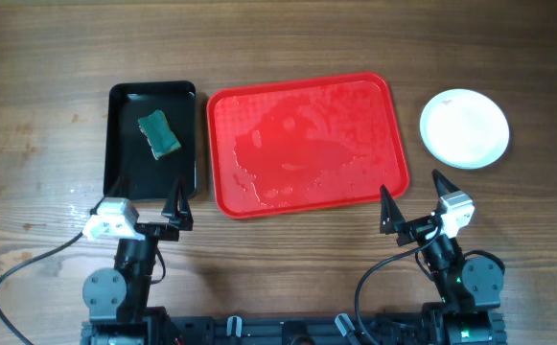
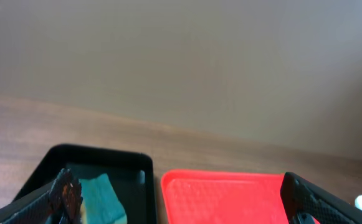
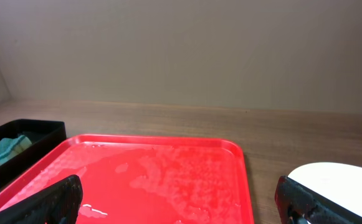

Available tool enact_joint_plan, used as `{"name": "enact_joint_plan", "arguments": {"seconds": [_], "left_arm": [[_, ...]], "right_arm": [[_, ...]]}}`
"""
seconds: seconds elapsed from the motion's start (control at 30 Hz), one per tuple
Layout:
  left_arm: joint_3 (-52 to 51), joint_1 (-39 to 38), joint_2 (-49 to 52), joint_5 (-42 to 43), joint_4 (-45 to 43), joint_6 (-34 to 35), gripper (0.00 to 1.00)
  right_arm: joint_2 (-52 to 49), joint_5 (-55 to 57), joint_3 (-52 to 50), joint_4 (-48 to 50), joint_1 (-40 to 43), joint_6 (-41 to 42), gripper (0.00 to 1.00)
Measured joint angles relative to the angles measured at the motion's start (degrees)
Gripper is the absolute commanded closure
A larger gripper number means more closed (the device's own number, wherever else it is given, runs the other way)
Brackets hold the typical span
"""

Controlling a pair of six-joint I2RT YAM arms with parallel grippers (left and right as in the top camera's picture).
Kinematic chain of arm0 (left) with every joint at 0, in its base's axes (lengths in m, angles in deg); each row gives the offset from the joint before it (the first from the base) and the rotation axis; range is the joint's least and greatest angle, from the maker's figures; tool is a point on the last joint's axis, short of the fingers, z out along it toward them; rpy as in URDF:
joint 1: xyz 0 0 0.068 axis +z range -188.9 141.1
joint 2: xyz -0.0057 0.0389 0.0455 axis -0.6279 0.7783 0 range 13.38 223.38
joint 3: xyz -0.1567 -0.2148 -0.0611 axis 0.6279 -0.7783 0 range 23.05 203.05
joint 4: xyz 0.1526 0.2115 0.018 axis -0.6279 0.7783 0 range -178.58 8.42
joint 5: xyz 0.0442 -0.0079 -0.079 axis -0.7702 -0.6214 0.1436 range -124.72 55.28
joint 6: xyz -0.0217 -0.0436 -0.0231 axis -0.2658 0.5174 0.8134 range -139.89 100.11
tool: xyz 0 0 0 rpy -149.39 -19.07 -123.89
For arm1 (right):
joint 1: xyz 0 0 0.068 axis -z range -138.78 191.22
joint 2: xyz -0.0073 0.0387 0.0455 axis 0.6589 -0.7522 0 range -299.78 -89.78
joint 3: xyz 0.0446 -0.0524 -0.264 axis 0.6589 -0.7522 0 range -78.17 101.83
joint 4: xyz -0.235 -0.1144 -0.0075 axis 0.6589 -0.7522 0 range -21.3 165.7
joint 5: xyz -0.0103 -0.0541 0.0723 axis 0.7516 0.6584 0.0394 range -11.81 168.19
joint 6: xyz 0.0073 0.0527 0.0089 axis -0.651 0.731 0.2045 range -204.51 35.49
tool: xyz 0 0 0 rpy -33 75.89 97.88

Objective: Clean dirty plates on tray and stack at the side

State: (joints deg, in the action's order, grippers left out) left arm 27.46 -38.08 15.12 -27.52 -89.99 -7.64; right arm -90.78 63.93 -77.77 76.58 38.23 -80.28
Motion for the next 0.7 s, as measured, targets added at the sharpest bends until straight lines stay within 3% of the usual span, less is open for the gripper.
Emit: {"name": "enact_joint_plan", "arguments": {"seconds": [0.13,0.33,0.7], "left_arm": [[-1.9,0.0,-1.0,0.0,-2.6,-0.2,0.00],[-3.8,0.0,-0.9,0.0,5.0,-0.5,0.00],[-3.8,0.0,-0.9,0.0,5.0,-0.5,0.00]], "right_arm": [[0.0,0.0,0.0,0.0,0.0,0.0,0.00],[0.0,0.0,0.0,0.0,0.0,0.0,0.00],[0.0,0.0,0.0,0.0,0.0,0.0,0.00]]}}
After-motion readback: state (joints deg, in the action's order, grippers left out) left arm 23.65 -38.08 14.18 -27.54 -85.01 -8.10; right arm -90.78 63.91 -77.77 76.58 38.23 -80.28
